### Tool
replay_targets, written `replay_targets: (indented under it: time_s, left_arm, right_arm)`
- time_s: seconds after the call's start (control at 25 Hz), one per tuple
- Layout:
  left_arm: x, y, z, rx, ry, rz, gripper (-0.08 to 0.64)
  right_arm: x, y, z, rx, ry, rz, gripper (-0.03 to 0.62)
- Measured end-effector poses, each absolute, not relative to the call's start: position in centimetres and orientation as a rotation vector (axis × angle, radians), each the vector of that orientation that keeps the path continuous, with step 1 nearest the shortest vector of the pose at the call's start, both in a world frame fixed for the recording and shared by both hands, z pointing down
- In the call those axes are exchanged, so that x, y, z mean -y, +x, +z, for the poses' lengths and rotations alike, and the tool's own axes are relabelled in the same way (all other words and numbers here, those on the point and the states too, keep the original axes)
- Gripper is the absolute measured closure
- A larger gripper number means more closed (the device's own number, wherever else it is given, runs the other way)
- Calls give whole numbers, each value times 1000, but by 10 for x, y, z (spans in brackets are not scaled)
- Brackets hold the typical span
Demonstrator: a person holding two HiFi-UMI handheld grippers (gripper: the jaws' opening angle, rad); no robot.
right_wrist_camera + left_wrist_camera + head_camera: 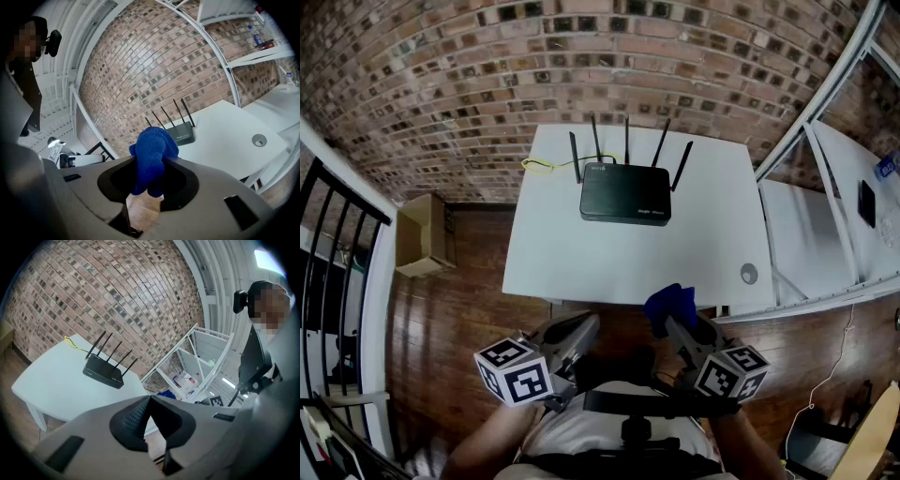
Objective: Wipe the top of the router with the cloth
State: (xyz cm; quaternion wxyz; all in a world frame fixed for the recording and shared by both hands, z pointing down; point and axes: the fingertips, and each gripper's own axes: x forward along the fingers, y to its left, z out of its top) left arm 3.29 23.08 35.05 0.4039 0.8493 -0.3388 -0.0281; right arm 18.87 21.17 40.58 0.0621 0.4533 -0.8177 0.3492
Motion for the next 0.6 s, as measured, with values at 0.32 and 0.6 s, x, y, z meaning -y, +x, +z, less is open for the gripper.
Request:
replay_targets:
  time_s: [0.32, 0.6]
  left_arm:
    - [-232, -5, 365, 858, 2132, -66, 529]
    - [-230, -40, 373, 849, 2132, -43, 529]
  right_arm:
    - [-212, 139, 379, 2446, 1403, 1054, 457]
    - [-209, 122, 388, 2418, 1486, 1031, 457]
